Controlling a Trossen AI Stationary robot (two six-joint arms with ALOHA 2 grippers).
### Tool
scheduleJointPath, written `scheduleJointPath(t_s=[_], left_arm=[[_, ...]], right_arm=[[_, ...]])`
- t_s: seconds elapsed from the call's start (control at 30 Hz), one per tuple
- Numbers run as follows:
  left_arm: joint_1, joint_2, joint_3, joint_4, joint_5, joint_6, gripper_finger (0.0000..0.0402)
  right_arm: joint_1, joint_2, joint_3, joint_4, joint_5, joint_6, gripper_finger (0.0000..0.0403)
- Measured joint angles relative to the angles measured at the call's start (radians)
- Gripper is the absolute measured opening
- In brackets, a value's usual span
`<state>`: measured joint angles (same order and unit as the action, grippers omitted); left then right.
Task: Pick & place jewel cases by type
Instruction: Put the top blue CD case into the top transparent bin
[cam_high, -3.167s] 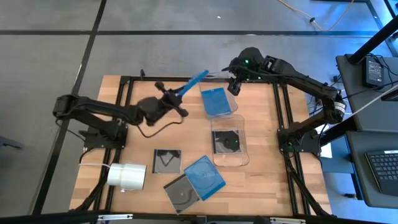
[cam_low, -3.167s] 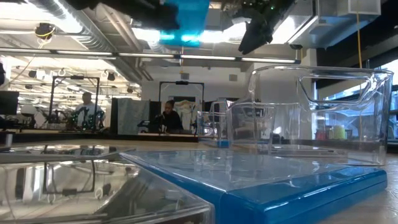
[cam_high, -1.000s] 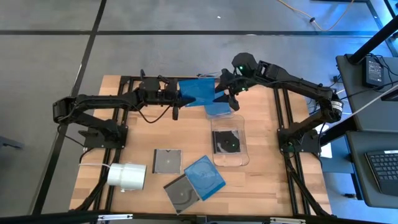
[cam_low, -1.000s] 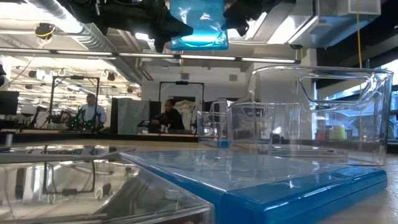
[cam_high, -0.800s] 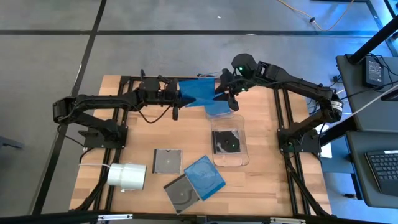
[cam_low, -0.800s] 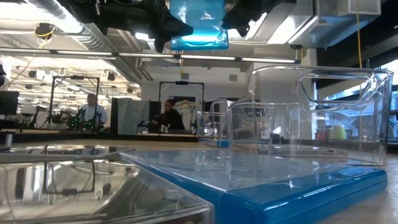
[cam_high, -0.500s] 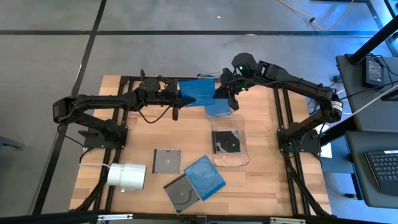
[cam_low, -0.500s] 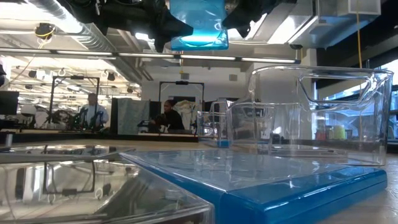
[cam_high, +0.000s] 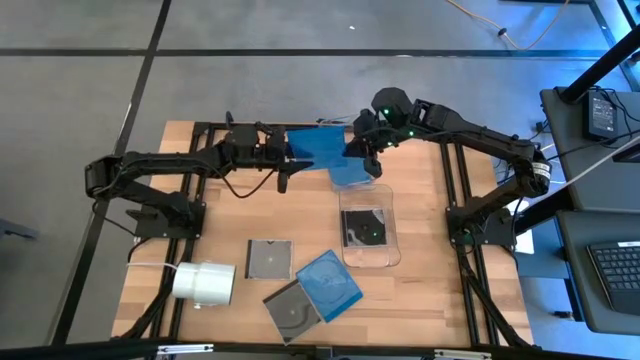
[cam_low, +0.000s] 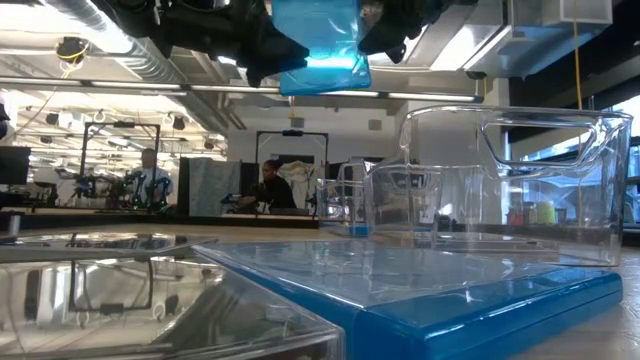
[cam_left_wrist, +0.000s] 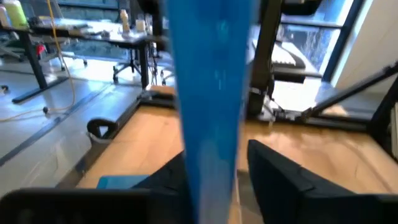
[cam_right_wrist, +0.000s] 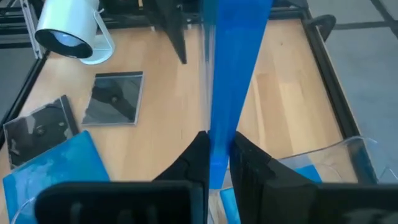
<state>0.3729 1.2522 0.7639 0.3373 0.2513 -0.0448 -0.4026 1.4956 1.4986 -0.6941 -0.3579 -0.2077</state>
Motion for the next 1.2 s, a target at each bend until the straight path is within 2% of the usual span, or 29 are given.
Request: scheduleJointPath(t_s=[0.13,0.27,0.4,0.57,0.63,0.83,1.07,1.2], left_arm=[[0.003,0.0,0.0,-0.079,-0.001,0.056,0.0166],[0.017,0.0,0.0,-0.15,-0.003,0.065,0.0185],[0.028,0.0,0.0,-0.227,-0.001,0.058,0.0189],[0.035,0.0,0.0,-0.344,0.012,0.058,0.0185],[0.035,0.0,0.0,-0.384,0.009,0.058,0.0185],[0.034,0.0,0.0,-0.446,0.008,0.058,0.0189],[0.034,0.0,0.0,-0.459,0.006,0.058,0.0185],[0.034,0.0,0.0,-0.465,0.005,0.059,0.0187]], right_arm=[[0.0,0.0,0.0,-0.007,0.073,0.027,0.0045],[-0.007,0.0,0.0,-0.033,0.138,0.051,0.0045],[-0.033,0.0,0.0,-0.054,0.149,0.102,0.0045],[-0.107,0.006,0.0,-0.097,0.278,0.23,0.0045],[-0.153,0.018,0.0,-0.138,0.277,0.253,0.0045],[-0.271,0.112,0.0,-0.181,0.086,0.26,0.0045],[-0.339,0.25,0.0,-0.246,-0.154,0.255,0.0045],[-0.353,0.303,0.0,-0.296,-0.182,0.253,0.0045]])
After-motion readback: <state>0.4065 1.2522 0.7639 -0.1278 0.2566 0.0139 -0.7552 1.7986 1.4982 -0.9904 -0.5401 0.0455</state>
